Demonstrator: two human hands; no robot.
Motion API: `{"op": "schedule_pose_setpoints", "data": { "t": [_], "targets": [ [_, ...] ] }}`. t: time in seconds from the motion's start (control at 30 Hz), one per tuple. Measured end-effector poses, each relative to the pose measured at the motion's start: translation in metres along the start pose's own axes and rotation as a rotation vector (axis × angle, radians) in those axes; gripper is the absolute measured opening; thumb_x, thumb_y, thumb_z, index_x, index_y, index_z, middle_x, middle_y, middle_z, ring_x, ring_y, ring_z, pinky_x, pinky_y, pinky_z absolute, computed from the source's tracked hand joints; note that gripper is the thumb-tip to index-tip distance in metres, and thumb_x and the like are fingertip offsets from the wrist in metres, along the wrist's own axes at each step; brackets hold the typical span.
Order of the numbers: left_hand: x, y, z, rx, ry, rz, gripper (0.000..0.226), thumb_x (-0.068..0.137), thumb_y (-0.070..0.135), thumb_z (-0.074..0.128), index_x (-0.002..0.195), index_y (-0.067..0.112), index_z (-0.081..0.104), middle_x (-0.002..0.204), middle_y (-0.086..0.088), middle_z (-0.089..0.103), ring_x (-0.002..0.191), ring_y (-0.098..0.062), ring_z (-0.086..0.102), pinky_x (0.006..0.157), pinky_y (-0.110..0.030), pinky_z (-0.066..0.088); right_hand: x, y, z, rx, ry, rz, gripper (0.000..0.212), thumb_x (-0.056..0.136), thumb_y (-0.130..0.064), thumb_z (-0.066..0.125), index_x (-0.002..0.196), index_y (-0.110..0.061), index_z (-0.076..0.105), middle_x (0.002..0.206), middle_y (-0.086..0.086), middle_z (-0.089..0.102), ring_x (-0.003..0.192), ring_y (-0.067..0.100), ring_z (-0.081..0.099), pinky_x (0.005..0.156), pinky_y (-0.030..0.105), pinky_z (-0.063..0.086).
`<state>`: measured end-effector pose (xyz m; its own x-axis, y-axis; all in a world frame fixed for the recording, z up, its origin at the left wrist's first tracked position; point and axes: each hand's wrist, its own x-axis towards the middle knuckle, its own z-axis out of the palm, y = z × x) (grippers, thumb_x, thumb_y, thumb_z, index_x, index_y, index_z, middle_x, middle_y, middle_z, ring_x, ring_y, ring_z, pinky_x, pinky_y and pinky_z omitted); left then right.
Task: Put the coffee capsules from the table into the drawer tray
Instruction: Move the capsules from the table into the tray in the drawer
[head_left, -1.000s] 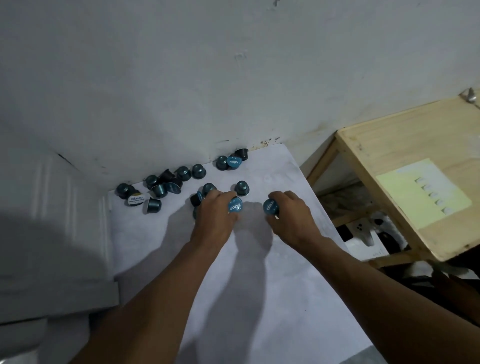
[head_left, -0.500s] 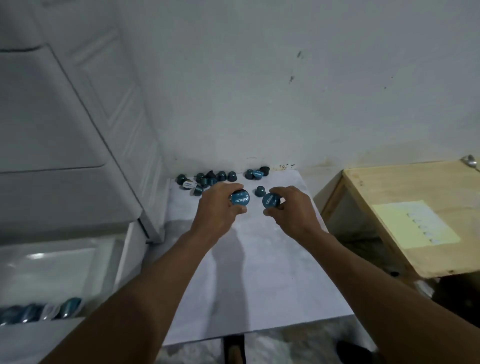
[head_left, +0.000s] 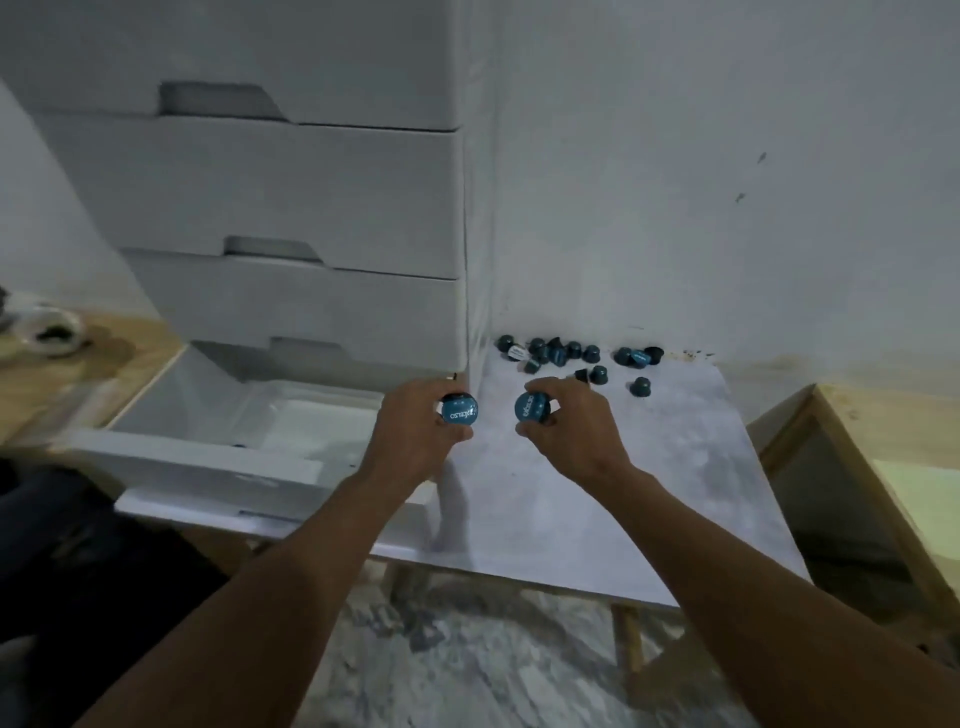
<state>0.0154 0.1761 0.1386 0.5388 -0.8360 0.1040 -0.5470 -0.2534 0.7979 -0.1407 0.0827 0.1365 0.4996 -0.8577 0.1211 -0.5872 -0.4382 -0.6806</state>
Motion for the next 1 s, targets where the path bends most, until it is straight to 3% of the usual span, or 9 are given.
{"op": "schedule_pose_setpoints", "data": {
  "t": [0.13, 0.23, 0.37, 0.43, 0.57, 0.67, 0.83, 1.0],
  "targets": [
    [-0.007, -0.044, -0.049, 0.01, 0.042, -0.029, 0.048, 0.068, 0.007, 0.083, 0.111, 0.017, 0.065, 0.109, 0.001, 0.066, 0.085, -0.016, 0.067, 0.084, -0.028, 0.055, 0.006, -0.043, 0.044, 0.031, -0.039, -0.055, 0.049, 0.075, -0.016, 0.078, 0.121, -0.017, 0.059, 0.113, 0.004, 0.063, 0.093, 0.024, 0.064, 0.087, 0.038, 0.053],
    [-0.002, -0.08, -0.093, 0.036, 0.064, -0.052, 0.046, 0.07, 0.009, 0.082, 0.112, 0.019, 0.065, 0.111, 0.002, 0.066, 0.085, -0.013, 0.067, 0.084, -0.024, 0.053, 0.013, -0.08, 0.082, 0.011, -0.051, -0.097, 0.048, 0.076, -0.016, 0.078, 0.121, -0.015, 0.06, 0.117, 0.006, 0.063, 0.097, 0.025, 0.064, 0.092, 0.037, 0.051],
    [0.014, -0.133, -0.157, 0.124, 0.084, -0.043, 0.05, 0.072, 0.015, 0.082, 0.118, 0.019, 0.063, 0.118, 0.001, 0.065, 0.097, -0.017, 0.065, 0.098, -0.035, 0.05, 0.026, -0.133, 0.135, -0.047, -0.038, -0.119, 0.029, 0.076, -0.01, 0.074, 0.103, -0.004, 0.067, 0.101, 0.013, 0.068, 0.091, 0.027, 0.062, 0.083, 0.038, 0.051],
    [0.023, -0.158, -0.188, 0.164, 0.063, -0.037, 0.051, 0.073, 0.016, 0.081, 0.12, 0.019, 0.062, 0.119, 0.0, 0.064, 0.1, -0.017, 0.064, 0.098, -0.034, 0.049, 0.032, -0.157, 0.164, -0.021, -0.027, -0.091, 0.027, 0.074, -0.008, 0.074, 0.099, -0.004, 0.066, 0.096, 0.013, 0.067, 0.086, 0.027, 0.062, 0.081, 0.041, 0.052],
    [0.045, -0.199, -0.238, 0.228, -0.013, -0.036, 0.047, 0.072, 0.014, 0.081, 0.116, 0.019, 0.065, 0.116, -0.001, 0.065, 0.095, -0.016, 0.064, 0.086, -0.024, 0.049, 0.041, -0.192, 0.218, -0.003, -0.05, -0.042, 0.041, 0.075, -0.011, 0.075, 0.115, -0.013, 0.063, 0.111, 0.011, 0.059, 0.091, 0.026, 0.061, 0.087, 0.031, 0.048],
    [0.064, -0.218, -0.256, 0.26, -0.077, -0.019, 0.045, 0.073, 0.014, 0.079, 0.116, 0.019, 0.065, 0.118, -0.001, 0.064, 0.096, -0.017, 0.064, 0.088, -0.029, 0.051, 0.049, -0.207, 0.246, -0.006, -0.055, -0.027, 0.043, 0.076, -0.01, 0.074, 0.117, -0.015, 0.063, 0.112, 0.008, 0.061, 0.093, 0.022, 0.06, 0.086, 0.025, 0.045],
    [0.098, -0.239, -0.263, 0.298, -0.165, -0.006, 0.042, 0.076, 0.012, 0.077, 0.116, 0.016, 0.065, 0.115, -0.003, 0.065, 0.093, -0.017, 0.063, 0.084, -0.024, 0.047, 0.074, -0.21, 0.276, -0.017, -0.136, 0.006, 0.047, 0.074, -0.009, 0.074, 0.119, -0.014, 0.06, 0.113, 0.007, 0.062, 0.091, 0.022, 0.06, 0.087, 0.029, 0.048],
    [0.132, -0.257, -0.251, 0.339, -0.221, -0.024, 0.043, 0.074, 0.016, 0.079, 0.115, 0.017, 0.064, 0.115, -0.004, 0.066, 0.094, -0.02, 0.063, 0.091, -0.034, 0.052, 0.114, -0.197, 0.297, -0.036, -0.211, -0.012, 0.044, 0.074, -0.005, 0.074, 0.116, -0.011, 0.062, 0.112, 0.011, 0.062, 0.092, 0.021, 0.059, 0.083, 0.03, 0.049]
  ]
}}
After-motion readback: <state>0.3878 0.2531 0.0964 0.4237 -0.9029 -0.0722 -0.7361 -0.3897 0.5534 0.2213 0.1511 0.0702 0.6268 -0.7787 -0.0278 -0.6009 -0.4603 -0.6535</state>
